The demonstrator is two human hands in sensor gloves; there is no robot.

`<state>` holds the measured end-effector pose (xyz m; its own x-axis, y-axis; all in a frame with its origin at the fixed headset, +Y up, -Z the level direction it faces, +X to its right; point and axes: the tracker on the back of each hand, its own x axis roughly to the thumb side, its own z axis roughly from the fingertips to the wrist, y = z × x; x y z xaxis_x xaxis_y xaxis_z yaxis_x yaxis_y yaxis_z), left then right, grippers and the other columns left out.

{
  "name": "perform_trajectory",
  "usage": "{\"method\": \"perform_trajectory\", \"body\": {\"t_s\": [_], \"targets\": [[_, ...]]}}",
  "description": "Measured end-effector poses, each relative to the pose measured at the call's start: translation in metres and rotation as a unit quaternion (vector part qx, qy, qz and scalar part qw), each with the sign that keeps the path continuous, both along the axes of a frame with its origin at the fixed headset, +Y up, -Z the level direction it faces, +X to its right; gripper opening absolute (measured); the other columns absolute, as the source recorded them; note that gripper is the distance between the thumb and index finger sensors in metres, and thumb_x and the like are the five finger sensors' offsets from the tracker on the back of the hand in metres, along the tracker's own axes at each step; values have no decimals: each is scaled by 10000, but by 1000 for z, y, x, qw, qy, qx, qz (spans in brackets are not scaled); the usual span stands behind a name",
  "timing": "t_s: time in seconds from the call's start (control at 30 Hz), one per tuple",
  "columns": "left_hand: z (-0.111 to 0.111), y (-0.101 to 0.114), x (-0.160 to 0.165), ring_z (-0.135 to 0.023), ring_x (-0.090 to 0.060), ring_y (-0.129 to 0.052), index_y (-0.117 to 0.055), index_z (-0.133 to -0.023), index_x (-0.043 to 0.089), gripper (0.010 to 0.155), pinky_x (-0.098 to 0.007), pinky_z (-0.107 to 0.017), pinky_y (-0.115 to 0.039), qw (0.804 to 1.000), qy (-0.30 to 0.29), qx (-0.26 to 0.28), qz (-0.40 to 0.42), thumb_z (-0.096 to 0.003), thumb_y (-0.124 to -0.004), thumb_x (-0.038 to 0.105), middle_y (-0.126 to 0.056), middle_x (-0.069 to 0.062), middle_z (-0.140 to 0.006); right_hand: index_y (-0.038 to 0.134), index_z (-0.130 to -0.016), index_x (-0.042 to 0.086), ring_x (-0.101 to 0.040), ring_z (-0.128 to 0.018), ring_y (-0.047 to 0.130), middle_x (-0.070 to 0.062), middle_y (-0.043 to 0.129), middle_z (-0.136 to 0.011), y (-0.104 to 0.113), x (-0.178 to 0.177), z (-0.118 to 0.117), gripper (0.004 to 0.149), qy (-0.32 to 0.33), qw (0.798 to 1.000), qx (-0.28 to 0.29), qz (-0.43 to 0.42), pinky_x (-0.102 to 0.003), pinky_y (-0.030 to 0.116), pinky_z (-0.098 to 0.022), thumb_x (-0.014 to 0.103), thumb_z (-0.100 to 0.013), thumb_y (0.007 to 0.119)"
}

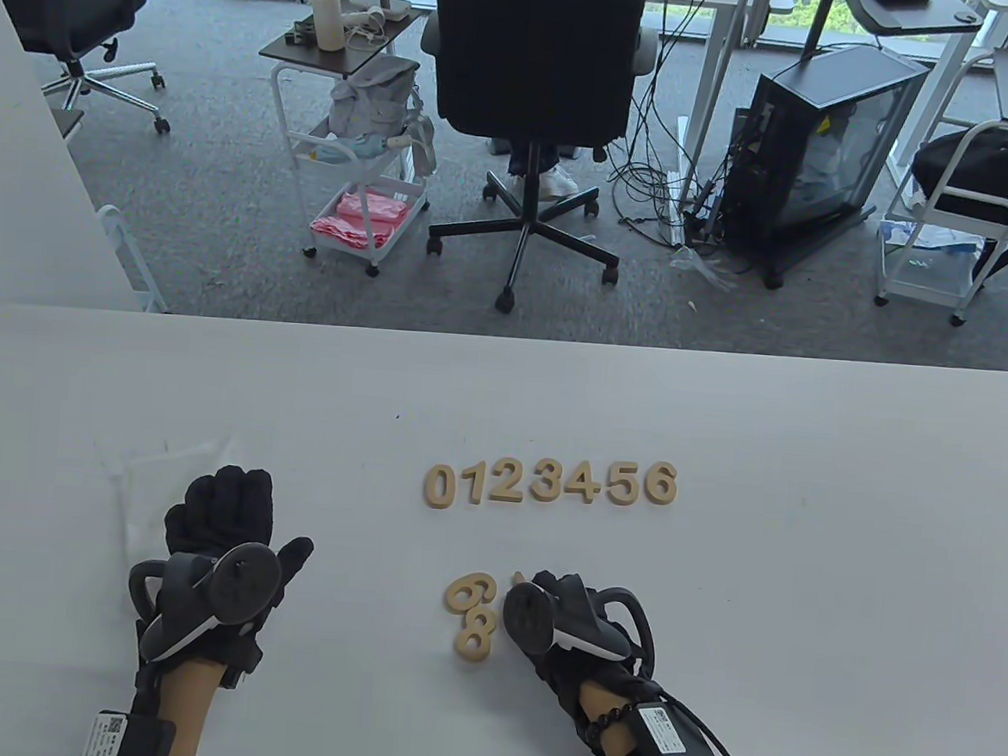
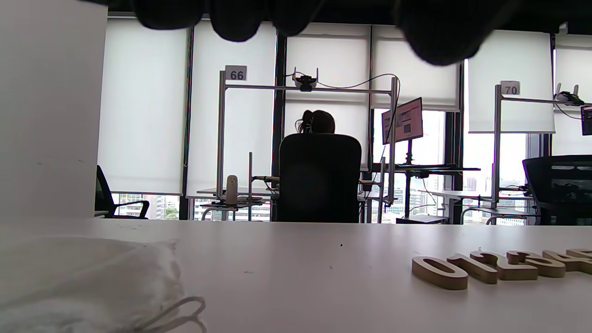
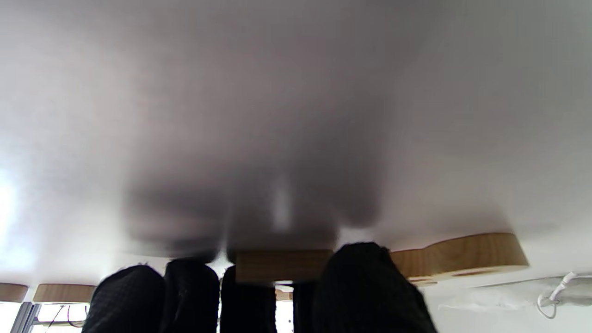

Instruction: Empty bag and arrange number blocks in order

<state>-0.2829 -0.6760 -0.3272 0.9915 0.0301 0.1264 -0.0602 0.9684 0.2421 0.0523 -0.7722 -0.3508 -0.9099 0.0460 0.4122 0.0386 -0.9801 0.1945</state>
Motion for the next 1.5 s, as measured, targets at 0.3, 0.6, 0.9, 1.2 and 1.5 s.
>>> {"method": "perform_trajectory", "body": {"t_s": [0.3,0.6,0.9,1.2,1.5], "targets": [[0,0,0,-1004,-692,-493,-415,-1142,0,869,-815,-662,-448,1000,0,-3,1,-531,-691,553,-397,-371,-1140,720,-984,185,-494,-911,771,-189,695,-1051,2,-1,1,512,-2,999,43,7,-623,698,-686,285,-495,834],[0,0,0,-1004,-692,-492,-415,-1142,-2,869,-814,-663,-448,1000,1,-4,3,-532,-690,552,-398,-369,-1141,783,-935,186,-435,-860,847,-180,781,-985,1,0,-1,488,-4,998,63,3,-571,748,-678,295,-468,875],[0,0,0,-1004,-693,-491,-416,-1143,-1,870,-815,-663,-448,1000,1,-9,3,-531,-692,552,-396,-369,-1142,856,-851,213,-399,-768,932,-178,873,-889,3,1,-2,424,-9,997,83,7,-557,826,-613,313,-441,895],[0,1,-1,-1004,-694,-492,-415,-1143,0,870,-815,-662,-447,1000,3,-8,6,-531,-691,553,-395,-370,-1141,791,-897,156,-292,-667,1052,-261,782,-914,19,26,-7,440,-73,988,78,-114,-429,981,-513,257,-472,841],[0,2,-2,-1004,-693,-492,-416,-1142,0,868,-815,-662,-448,1000,3,-3,7,-532,-690,553,-395,-369,-1141,793,-888,109,-168,-616,1014,-282,687,-964,51,65,-5,554,-112,957,153,-220,-343,982,-488,299,-395,961]]}}
